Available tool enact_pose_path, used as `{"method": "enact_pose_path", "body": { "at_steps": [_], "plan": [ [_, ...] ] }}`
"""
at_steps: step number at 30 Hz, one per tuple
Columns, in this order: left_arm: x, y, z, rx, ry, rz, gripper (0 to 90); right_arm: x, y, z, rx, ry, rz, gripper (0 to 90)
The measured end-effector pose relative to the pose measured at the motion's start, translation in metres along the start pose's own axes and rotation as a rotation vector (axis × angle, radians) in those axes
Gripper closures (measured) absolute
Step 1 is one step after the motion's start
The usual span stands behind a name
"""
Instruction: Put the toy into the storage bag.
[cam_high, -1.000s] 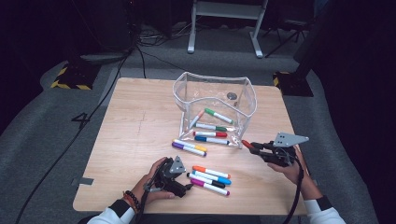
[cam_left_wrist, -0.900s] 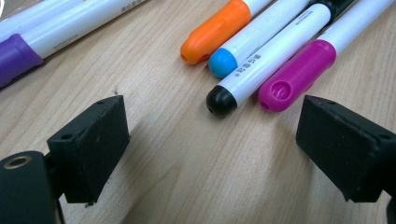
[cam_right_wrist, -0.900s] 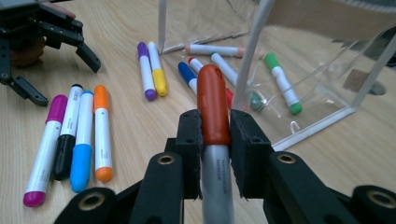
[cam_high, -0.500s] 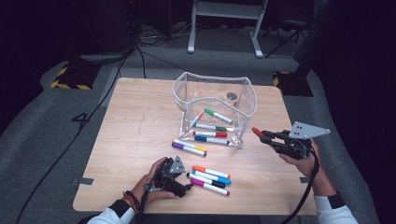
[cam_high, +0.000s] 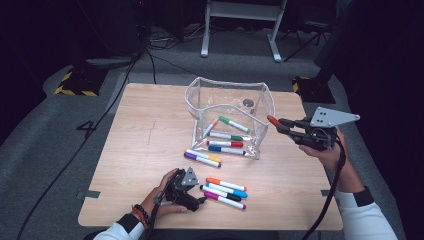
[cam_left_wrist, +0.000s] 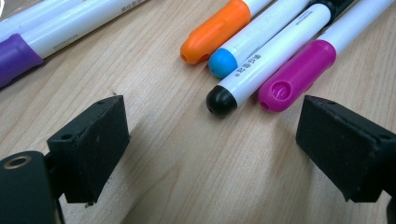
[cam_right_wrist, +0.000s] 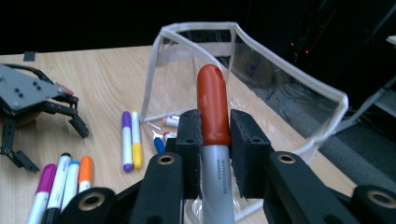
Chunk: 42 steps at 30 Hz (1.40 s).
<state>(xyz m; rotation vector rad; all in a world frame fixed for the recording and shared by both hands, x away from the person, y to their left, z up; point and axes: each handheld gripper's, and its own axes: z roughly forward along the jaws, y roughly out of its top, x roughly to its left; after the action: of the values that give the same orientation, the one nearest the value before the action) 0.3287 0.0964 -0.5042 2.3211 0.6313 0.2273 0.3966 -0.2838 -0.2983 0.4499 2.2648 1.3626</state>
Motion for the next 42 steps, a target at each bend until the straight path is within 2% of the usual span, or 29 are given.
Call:
{"method": "enact_pose_path", "body": {
  "at_steps": [7, 8, 9, 10, 11, 16, 17, 18, 19, 23, 24, 25, 27, 29, 30, 34, 40, 42],
  "plan": [
    [0.000, 0.000, 0.000, 0.000, -0.001, 0.000, 9.8, -0.010, 0.032, 0.017, -0.005, 0.012, -0.023, 74.8],
    [0.000, 0.000, 0.000, 0.000, -0.001, 0.000, 9.8, -0.010, 0.032, 0.017, -0.005, 0.012, -0.023, 74.8],
    [0.000, 0.000, 0.000, 0.000, 0.000, 0.000, 9.8, -0.012, 0.044, 0.025, 0.009, 0.015, -0.037, 74.8],
    [0.000, 0.000, 0.000, 0.000, 0.000, 0.000, 9.8, -0.012, 0.044, 0.025, 0.009, 0.015, -0.037, 74.8],
    [0.000, 0.000, 0.000, 0.000, 0.000, -0.001, 9.8, -0.014, 0.053, 0.032, 0.018, 0.015, -0.048, 74.8],
    [0.000, 0.000, 0.000, 0.000, 0.000, 0.001, 9.8, -0.019, 0.066, 0.048, 0.032, 0.021, -0.053, 74.8],
    [0.000, 0.000, 0.000, 0.000, 0.000, 0.001, 9.9, -0.022, 0.071, 0.059, 0.051, 0.018, -0.056, 74.8],
    [0.000, 0.000, 0.000, 0.000, 0.000, 0.001, 9.9, -0.022, 0.071, 0.059, 0.051, 0.018, -0.056, 74.8],
    [0.000, 0.000, 0.000, -0.001, 0.000, 0.000, 9.8, -0.024, 0.073, 0.069, 0.065, 0.025, -0.053, 74.8],
    [0.000, 0.000, 0.000, 0.000, 0.000, 0.001, 9.9, -0.030, 0.074, 0.088, 0.105, 0.023, -0.042, 74.8],
    [0.000, 0.000, 0.000, 0.000, 0.000, 0.001, 9.9, -0.030, 0.074, 0.088, 0.105, 0.023, -0.042, 74.8],
    [0.000, 0.000, 0.000, 0.000, -0.001, 0.001, 9.9, -0.033, 0.071, 0.099, 0.136, 0.023, -0.038, 74.8],
    [0.000, 0.000, 0.000, -0.001, 0.000, 0.000, 9.9, -0.034, 0.070, 0.103, 0.149, 0.024, -0.038, 74.8],
    [0.000, 0.000, 0.000, -0.001, 0.000, 0.000, 9.9, -0.037, 0.065, 0.117, 0.207, 0.017, -0.035, 74.8],
    [0.000, 0.000, 0.000, -0.001, 0.000, 0.000, 9.9, -0.039, 0.063, 0.121, 0.220, 0.015, -0.032, 74.8],
    [0.000, 0.000, 0.000, 0.000, 0.000, 0.000, 9.9, -0.044, 0.059, 0.130, 0.232, 0.022, -0.007, 74.8],
    [0.000, 0.000, 0.000, 0.000, -0.002, 0.001, 9.9, -0.046, 0.052, 0.145, 0.327, 0.012, -0.006, 74.7],
    [0.000, 0.000, 0.000, -0.003, -0.003, 0.002, 9.9, -0.047, 0.050, 0.148, 0.349, 0.007, 0.010, 74.7]
  ]
}}
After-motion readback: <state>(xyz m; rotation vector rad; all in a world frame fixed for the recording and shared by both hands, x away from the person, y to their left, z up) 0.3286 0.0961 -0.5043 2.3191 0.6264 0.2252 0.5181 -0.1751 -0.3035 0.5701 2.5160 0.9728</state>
